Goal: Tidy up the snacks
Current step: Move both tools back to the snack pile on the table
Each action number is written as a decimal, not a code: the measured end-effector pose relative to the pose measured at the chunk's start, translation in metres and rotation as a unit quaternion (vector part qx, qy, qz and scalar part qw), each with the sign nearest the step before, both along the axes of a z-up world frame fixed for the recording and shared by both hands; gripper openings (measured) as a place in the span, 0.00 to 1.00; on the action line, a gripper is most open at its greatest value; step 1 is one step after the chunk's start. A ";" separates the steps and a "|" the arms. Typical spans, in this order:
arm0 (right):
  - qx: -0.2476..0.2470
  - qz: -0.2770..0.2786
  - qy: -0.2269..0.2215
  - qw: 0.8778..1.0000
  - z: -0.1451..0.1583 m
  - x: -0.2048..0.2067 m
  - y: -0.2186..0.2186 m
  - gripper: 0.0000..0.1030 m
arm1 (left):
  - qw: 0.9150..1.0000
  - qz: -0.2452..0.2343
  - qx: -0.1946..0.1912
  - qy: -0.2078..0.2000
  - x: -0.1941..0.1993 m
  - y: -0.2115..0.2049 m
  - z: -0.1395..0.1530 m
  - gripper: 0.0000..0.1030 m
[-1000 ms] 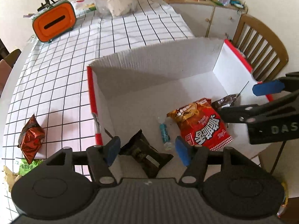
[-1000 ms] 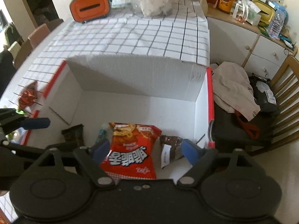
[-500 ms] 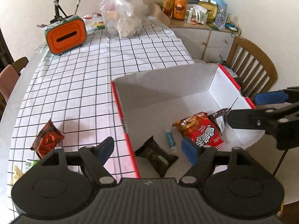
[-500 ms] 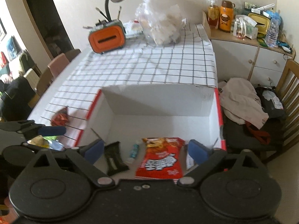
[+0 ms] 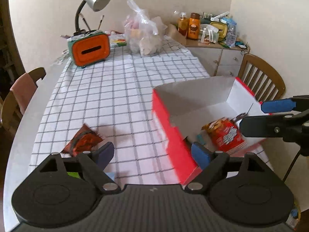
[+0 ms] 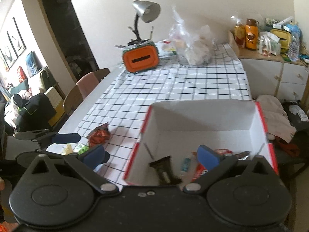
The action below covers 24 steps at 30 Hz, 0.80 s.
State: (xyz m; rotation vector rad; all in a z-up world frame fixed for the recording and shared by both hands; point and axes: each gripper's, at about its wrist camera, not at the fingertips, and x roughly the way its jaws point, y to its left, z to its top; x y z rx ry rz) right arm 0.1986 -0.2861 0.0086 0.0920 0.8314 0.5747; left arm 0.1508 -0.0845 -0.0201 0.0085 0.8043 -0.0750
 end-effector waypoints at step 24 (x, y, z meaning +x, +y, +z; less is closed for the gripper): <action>-0.042 0.033 0.062 0.997 -0.053 -0.020 0.153 1.00 | 0.998 0.003 0.030 0.056 -0.046 0.138 -0.069 0.85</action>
